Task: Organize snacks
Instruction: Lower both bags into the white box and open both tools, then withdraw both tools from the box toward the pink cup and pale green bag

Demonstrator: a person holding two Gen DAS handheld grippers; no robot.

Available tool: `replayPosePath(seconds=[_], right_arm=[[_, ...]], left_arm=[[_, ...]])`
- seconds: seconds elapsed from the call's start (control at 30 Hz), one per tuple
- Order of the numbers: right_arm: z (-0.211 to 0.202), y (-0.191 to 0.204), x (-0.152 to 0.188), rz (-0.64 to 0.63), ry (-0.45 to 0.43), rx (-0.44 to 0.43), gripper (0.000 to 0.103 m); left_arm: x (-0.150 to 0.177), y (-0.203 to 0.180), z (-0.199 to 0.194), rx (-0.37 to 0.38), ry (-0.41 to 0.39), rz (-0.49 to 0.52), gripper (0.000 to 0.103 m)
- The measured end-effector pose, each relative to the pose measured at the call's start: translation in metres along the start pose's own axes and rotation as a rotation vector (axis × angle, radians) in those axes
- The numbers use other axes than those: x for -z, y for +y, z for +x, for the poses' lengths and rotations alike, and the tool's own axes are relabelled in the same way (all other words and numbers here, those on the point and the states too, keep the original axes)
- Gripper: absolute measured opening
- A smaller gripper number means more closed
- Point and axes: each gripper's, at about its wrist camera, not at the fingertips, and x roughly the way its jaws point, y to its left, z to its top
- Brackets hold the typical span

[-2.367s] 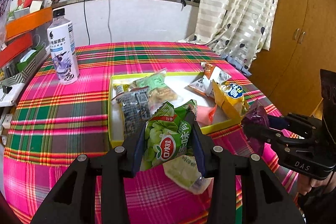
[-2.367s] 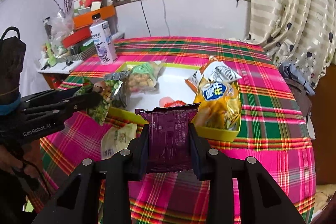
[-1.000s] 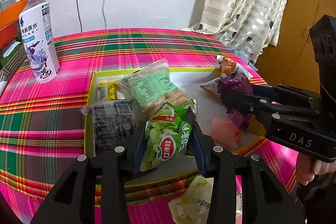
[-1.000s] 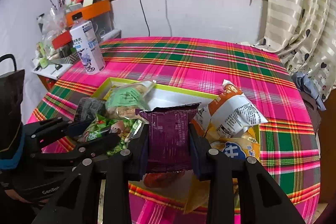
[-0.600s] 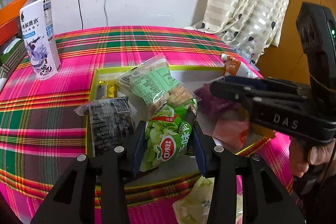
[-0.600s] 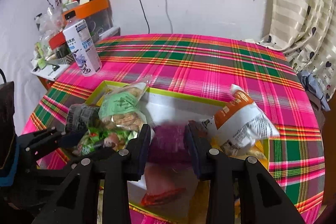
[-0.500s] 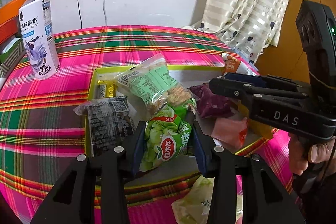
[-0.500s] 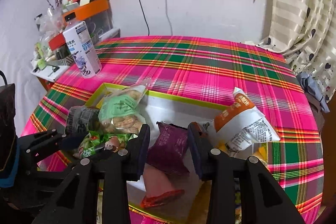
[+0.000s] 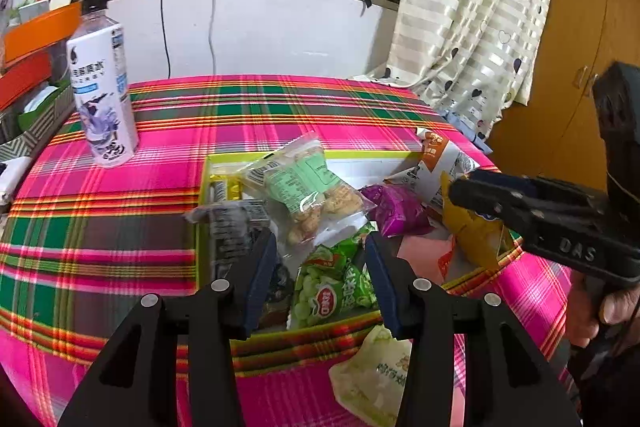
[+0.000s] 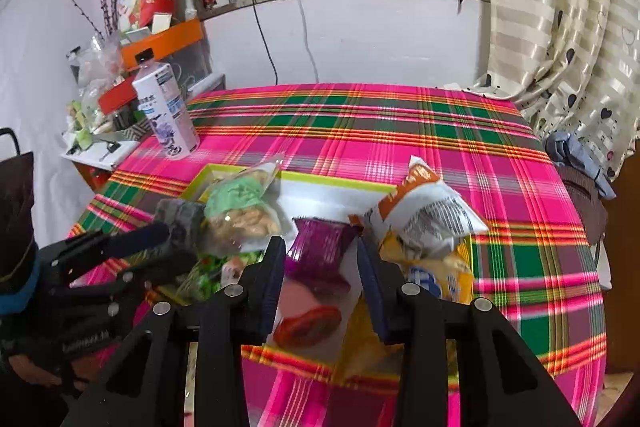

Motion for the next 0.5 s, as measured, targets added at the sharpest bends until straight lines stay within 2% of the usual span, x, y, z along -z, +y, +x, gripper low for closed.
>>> replayPosePath(seconds=[0.2,0.5], right_arm=[[-0.021,0.001,0.018,0.019,-0.006,-0.011,0.037],[-0.036,0.007,0.046,0.047,0.023,-0.032,0.043]], left_arm=[[0.009,-0.002,-0.019,-0.02,-0.015,0.011,0.047],[0.03,-0.009,-0.036,-0.049,0.012,0.008,0.047]])
